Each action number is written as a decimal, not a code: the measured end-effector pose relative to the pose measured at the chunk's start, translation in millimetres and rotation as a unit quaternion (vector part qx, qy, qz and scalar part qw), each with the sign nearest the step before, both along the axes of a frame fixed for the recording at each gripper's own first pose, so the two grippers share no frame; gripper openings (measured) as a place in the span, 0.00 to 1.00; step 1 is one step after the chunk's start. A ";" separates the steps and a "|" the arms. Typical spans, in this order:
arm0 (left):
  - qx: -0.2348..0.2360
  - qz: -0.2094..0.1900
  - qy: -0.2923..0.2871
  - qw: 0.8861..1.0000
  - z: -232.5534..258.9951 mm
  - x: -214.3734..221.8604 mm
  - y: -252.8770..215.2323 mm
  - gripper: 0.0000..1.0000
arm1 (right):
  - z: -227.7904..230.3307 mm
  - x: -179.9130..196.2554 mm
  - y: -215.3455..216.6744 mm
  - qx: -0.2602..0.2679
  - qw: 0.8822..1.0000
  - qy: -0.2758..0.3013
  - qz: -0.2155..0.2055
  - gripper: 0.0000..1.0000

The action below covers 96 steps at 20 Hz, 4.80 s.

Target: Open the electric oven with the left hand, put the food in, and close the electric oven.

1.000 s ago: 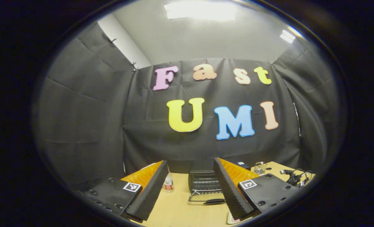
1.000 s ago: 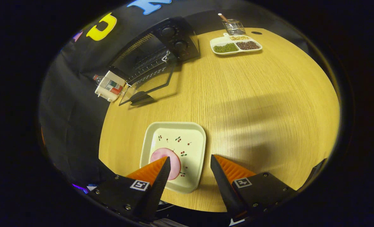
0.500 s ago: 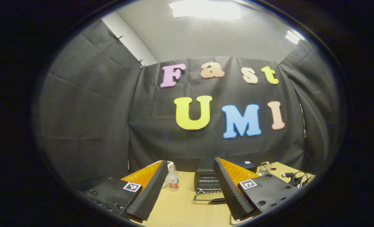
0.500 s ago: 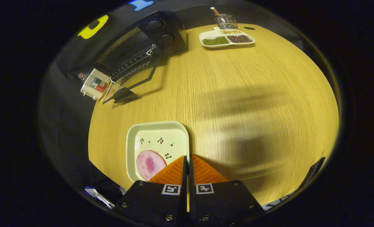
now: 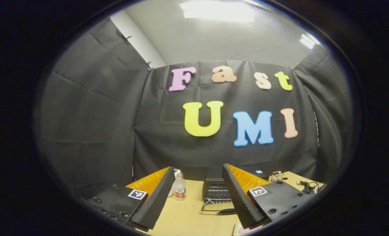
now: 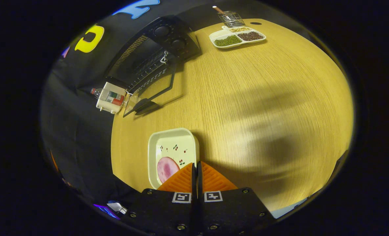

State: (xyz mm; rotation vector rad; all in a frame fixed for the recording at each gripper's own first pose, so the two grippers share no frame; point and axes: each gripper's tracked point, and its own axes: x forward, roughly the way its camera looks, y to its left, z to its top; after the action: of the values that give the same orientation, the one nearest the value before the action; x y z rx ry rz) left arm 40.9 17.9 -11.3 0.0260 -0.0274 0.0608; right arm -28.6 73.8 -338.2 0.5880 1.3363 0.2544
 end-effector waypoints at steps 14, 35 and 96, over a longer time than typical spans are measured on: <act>-0.013 0.023 0.005 1.000 -15.5 30.6 52.8 1.00 | 62.0 120.7 62.2 0.074 0.976 -0.060 -0.198 0.00; -0.001 0.064 0.069 0.996 -68.1 78.0 149.0 1.00 | 28.3 273.6 107.5 0.127 0.863 -0.045 -0.487 0.01; -0.038 -0.178 0.403 0.897 -398.4 106.8 -132.3 0.98 | 241.5 92.6 -113.0 -0.314 0.800 -0.492 -0.140 0.97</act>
State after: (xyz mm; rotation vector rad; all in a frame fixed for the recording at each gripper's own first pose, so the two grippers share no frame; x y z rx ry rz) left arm 147.7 -114.4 -409.7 -0.0336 0.8036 -0.3202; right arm 64.0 -39.3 -96.7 0.0216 0.2465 -0.1406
